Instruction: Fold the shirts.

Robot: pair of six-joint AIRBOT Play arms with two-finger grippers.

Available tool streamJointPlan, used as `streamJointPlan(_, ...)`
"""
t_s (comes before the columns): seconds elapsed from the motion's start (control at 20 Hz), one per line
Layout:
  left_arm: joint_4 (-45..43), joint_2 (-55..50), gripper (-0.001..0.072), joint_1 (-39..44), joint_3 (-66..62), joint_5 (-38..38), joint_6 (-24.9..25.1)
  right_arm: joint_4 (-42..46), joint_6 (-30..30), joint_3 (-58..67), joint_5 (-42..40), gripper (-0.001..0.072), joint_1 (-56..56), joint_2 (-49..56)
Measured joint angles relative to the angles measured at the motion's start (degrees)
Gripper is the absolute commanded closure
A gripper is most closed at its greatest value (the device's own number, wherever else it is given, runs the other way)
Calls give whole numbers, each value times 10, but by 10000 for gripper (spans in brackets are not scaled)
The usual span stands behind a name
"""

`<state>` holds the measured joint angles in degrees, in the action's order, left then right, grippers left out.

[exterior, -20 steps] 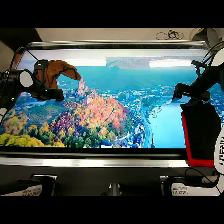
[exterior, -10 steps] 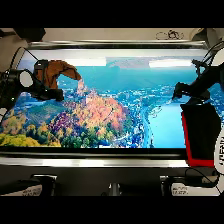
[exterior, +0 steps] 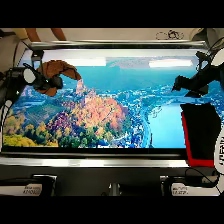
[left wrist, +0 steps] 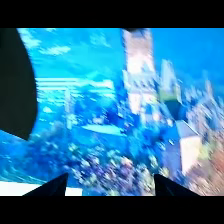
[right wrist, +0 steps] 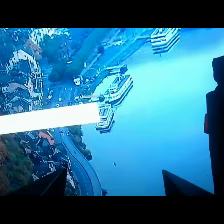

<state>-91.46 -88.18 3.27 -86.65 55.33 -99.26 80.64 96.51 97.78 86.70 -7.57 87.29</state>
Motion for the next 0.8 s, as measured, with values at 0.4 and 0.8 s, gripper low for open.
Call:
streamJointPlan(0.4, 116, -206, 76, -188, -141, 75, -107, -16, 9, 0, -49, 65, 0, 0)
streamJointPlan(0.8, 252, -287, 314, -183, -155, -18, -85, -23, 10, 0, -61, 107, 0, 0)
